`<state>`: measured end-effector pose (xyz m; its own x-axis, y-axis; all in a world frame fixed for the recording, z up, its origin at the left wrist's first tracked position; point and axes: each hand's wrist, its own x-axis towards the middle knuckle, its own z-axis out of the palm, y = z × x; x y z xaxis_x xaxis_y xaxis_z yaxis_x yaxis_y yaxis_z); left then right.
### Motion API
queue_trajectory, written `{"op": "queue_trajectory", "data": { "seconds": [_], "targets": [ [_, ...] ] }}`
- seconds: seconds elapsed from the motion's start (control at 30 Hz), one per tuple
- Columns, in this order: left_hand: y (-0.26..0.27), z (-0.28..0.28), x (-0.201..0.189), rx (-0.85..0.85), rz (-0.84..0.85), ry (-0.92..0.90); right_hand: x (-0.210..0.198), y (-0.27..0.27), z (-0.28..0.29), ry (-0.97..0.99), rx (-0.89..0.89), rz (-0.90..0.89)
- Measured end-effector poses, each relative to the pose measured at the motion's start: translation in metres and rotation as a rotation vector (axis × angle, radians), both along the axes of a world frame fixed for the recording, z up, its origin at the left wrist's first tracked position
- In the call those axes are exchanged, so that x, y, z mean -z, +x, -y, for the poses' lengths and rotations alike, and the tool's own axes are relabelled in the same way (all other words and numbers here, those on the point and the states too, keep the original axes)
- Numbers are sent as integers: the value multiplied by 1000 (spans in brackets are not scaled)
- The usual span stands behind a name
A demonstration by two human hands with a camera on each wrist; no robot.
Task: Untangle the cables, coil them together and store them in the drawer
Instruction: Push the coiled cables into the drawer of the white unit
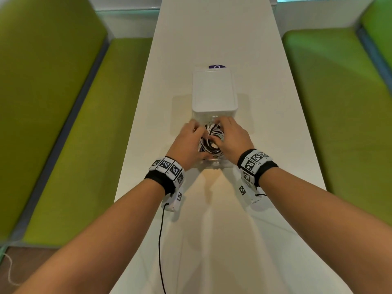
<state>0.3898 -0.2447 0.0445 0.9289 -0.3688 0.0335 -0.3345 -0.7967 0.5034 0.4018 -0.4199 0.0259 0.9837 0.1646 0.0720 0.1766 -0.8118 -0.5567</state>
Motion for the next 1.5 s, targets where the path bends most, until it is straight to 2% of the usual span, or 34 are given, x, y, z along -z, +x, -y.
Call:
{"op": "queue_trajectory", "data": {
  "seconds": [0.07,0.17,0.33,0.4,0.47,0.53,0.6,0.7,0.73,0.8,0.87,0.93,0.97,1.07,1.13,1.23,1.37,1.5],
  "targets": [
    [-7,-1,-1,60,-77,-11,1,0,2,-17,-24,25],
    [-16,-15,0,105,-78,-40,4,0,3,-14,-29,20],
    [-30,-21,11,3,32,-102,9,-1,1,-27,-37,26],
    [-31,-18,13,-41,58,-34,8,-1,2,-30,-35,18],
    [-31,-15,12,-19,59,104,7,-1,1,-37,-40,18],
    [-36,-11,9,2,19,167,8,-1,1,-38,-46,15],
    [-40,-11,6,-2,-3,78,9,-2,0,-40,-42,17],
    [-39,-7,6,7,65,-73,10,-1,-1,-59,-48,9],
    [-39,-2,8,43,38,-39,9,-1,0,-62,-51,3],
    [-43,11,15,132,-9,145,9,-3,1,-117,-48,27],
    [-48,19,27,147,5,285,8,-6,2,-282,-18,108],
    [-50,23,37,131,18,326,7,-8,2,-345,-10,131],
    [-50,24,40,127,22,342,9,-8,3,-314,-23,124],
    [-50,28,40,112,16,401,11,-6,10,-59,-46,36],
    [-49,30,37,125,11,450,9,-5,16,-7,-74,14],
    [-45,30,36,168,44,551,9,-7,22,-39,-79,121],
    [-41,29,33,204,56,588,9,-10,23,142,93,186],
    [-39,29,37,215,71,620,-11,1,28,174,183,314]
  ]
}}
